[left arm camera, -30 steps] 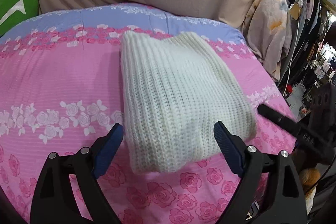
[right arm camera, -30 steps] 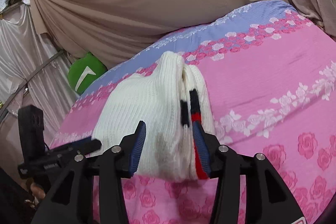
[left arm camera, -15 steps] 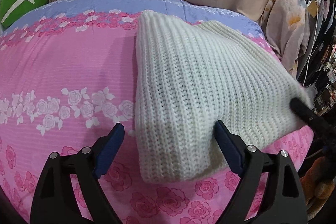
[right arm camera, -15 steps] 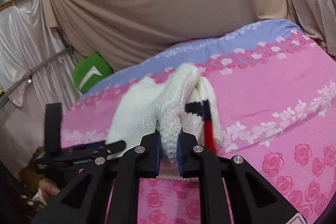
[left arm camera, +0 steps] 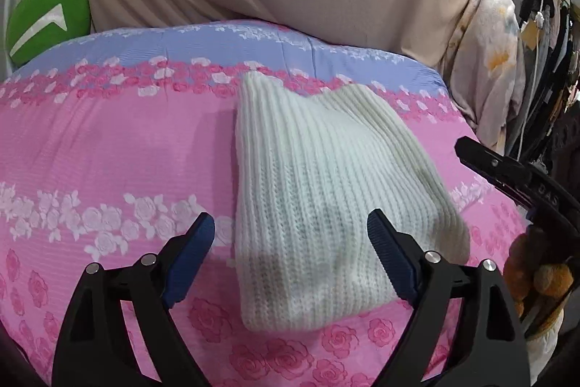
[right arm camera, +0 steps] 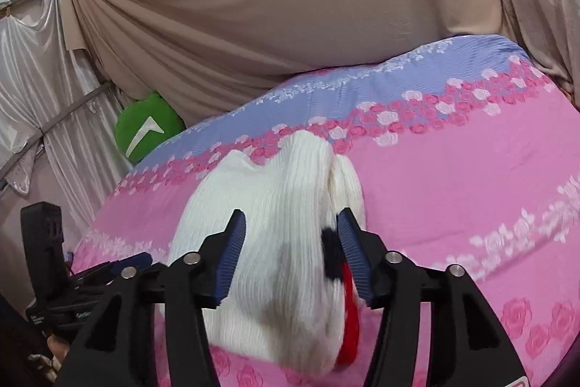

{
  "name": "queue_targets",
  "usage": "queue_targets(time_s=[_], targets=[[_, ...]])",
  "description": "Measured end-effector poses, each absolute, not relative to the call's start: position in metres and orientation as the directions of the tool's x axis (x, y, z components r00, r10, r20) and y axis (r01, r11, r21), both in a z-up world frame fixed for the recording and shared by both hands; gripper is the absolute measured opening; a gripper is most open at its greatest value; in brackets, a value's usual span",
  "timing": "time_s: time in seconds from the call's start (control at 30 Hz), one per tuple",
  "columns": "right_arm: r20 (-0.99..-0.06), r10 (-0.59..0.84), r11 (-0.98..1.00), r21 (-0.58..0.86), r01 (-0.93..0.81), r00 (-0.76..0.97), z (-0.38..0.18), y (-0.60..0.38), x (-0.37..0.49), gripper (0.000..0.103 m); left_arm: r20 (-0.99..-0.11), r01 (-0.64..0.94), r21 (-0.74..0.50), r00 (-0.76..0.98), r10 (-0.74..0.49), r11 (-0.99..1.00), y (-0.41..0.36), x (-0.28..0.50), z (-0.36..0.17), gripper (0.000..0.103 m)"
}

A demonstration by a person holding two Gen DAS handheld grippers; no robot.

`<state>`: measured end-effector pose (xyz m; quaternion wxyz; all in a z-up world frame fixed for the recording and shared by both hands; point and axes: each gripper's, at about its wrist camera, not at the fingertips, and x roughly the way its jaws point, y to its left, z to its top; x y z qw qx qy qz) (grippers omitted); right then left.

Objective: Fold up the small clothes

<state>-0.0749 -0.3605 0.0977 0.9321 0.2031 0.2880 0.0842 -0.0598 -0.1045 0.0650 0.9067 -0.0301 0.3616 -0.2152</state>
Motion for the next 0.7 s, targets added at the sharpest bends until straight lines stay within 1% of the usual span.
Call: queue_targets(time_s=[0.03, 0.07, 0.1, 0.13, 0.17, 0.2, 0.23, 0.3, 0.33, 0.37, 0.4, 0.47, 0.5, 0.57, 0.63, 0.7], targets=[[-0.523, 0.287, 0.9, 0.434, -0.039, 0.802, 0.095, -0.361, -0.058, 0.06, -0.645, 0.357, -0.208, 0.65, -0.402, 0.911, -0.105, -0.053, 0.065, 0.084], [-0.566, 0.286, 0.903, 0.428, -0.02, 0.773, 0.087, -0.361, -0.033, 0.06, -0.649, 0.347, -0.208, 0.65, -0.394, 0.915, -0.106, -0.047, 0.064, 0.084], [-0.604, 0.275, 0.913, 0.409, -0.005, 0.748, 0.081, -0.36, -0.014, 0.054, -0.664, 0.333, -0.209, 0.642, -0.384, 0.919, -0.108, -0.038, 0.061, 0.084], [-0.63, 0.276, 0.921, 0.39, -0.011, 0.726, 0.079, -0.357, -0.001, 0.041, -0.675, 0.328, -0.216, 0.631, -0.383, 0.92, -0.109, -0.033, 0.057, 0.084], [-0.643, 0.281, 0.927, 0.375, -0.027, 0.712, 0.08, -0.352, 0.008, 0.016, -0.686, 0.318, -0.22, 0.621, -0.378, 0.922, -0.11, -0.027, 0.052, 0.084], [-0.617, 0.283, 0.927, 0.374, -0.044, 0.735, 0.089, -0.349, 0.005, 0.016, -0.697, 0.308, -0.217, 0.615, -0.368, 0.926, -0.11, -0.023, 0.048, 0.084], [-0.562, 0.28, 0.929, 0.364, -0.072, 0.778, 0.104, -0.347, -0.005, 0.015, -0.7, 0.303, -0.214, 0.615, -0.362, 0.929, -0.109, -0.022, 0.045, 0.084], [-0.437, 0.228, 0.941, 0.329, -0.081, 0.87, 0.133, -0.349, -0.038, 0.012, -0.702, 0.299, -0.215, 0.615, -0.36, 0.93, -0.107, -0.021, 0.04, 0.085], [-0.398, 0.21, 0.935, 0.348, -0.064, 0.893, 0.136, -0.355, -0.05, 0.007, -0.701, 0.304, -0.225, 0.609, -0.37, 0.926, -0.107, -0.02, 0.038, 0.085], [-0.417, 0.188, 0.933, 0.36, -0.029, 0.889, 0.128, -0.363, -0.048, 0.003, -0.709, 0.298, -0.218, 0.606, -0.361, 0.929, -0.108, -0.018, 0.036, 0.085], [-0.476, 0.166, 0.935, 0.354, 0.015, 0.864, 0.111, -0.369, -0.037, 0.003, -0.713, 0.296, -0.208, 0.606, -0.352, 0.932, -0.111, -0.018, 0.033, 0.086], [-0.652, 0.107, 0.949, 0.292, 0.119, 0.751, 0.058, -0.379, -0.004, 0.004, -0.722, 0.303, -0.209, 0.594, -0.355, 0.93, -0.116, -0.015, 0.025, 0.087], [-0.662, 0.124, 0.935, 0.328, 0.137, 0.739, 0.042, -0.385, -0.001, 0.004, -0.722, 0.308, -0.218, 0.588, -0.366, 0.926, -0.118, -0.013, 0.023, 0.087], [-0.597, 0.159, 0.899, 0.417, 0.135, 0.786, 0.052, -0.397, -0.02, 0.005, -0.72, 0.31, -0.202, 0.596, -0.355, 0.929, -0.121, -0.015, 0.024, 0.087], [-0.52, 0.156, 0.885, 0.451, 0.115, 0.84, 0.075, -0.399, -0.047, 0.013, -0.714, 0.312, -0.172, 0.614, -0.337, 0.934, -0.121, -0.018, 0.03, 0.087], [-0.481, 0.18, 0.885, 0.459, 0.072, 0.858, 0.088, -0.397, -0.065, 0.019, -0.704, 0.314, -0.166, 0.627, -0.335, 0.935, -0.118, -0.024, 0.037, 0.086]])
